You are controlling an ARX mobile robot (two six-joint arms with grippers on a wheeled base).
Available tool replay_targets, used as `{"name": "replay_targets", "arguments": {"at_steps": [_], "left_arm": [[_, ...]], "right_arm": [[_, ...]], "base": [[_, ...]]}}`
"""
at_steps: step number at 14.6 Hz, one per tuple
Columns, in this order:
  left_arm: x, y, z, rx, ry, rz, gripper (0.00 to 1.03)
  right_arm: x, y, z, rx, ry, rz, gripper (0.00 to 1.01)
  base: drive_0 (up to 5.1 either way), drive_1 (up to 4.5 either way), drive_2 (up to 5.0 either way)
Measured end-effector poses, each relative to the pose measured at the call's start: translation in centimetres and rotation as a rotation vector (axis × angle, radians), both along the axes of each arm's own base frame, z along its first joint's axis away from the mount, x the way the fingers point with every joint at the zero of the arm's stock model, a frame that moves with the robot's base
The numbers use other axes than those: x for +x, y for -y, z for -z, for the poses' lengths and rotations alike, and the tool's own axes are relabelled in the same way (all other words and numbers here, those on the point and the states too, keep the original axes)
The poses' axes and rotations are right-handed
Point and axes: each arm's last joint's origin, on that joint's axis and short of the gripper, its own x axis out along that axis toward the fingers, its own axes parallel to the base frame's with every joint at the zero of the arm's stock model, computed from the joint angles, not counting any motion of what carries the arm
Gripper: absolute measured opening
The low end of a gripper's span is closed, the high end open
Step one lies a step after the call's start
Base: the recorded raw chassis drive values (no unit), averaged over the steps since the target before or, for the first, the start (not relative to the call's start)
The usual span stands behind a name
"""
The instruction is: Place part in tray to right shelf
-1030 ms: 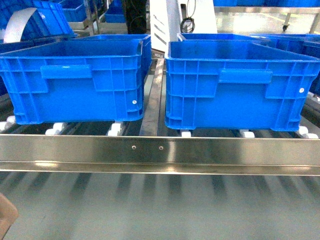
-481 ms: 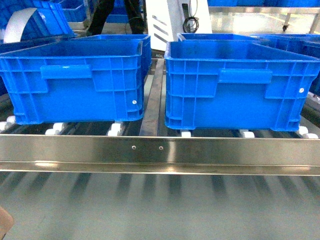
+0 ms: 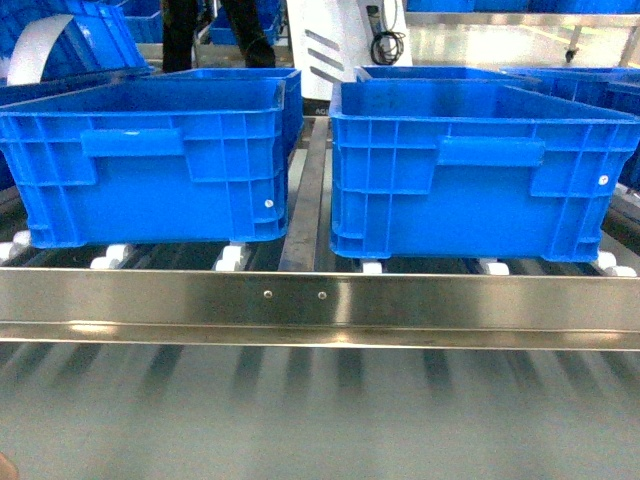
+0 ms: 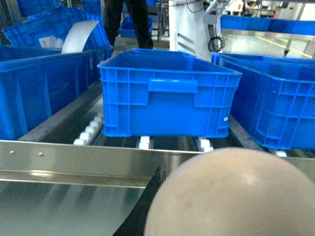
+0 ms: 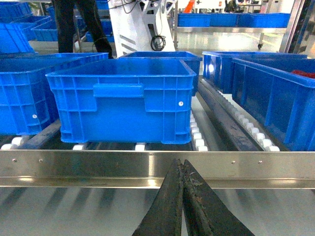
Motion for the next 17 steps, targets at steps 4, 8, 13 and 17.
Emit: {"name": "replay_targets", "arguments": {"at_steps": [4,8,13,17], "left_arm": [[0.0,0.0,-0.08,0.001,0.008,0.0,0.12],[0.0,0.0,-0.08,0.001,0.008,0.0,0.12],[0.0,0.0,-0.08,0.001,0.008,0.0,0.12],[0.0,0.0,-0.08,0.001,0.008,0.0,0.12]], "right_arm": [[0.0,0.0,0.0,0.0,0.0,0.0,0.02],[0.0,0.0,0.0,0.0,0.0,0.0,0.02],[0.0,0.0,0.0,-0.001,0.0,0.0,0.56],[0.0,0.0,0.0,0.0,0.0,0.0,0.85]], "base": [[0.0,0.0,0.0],[0.0,0.0,0.0],[0.0,0.0,0.0],[0.0,0.0,0.0]]}}
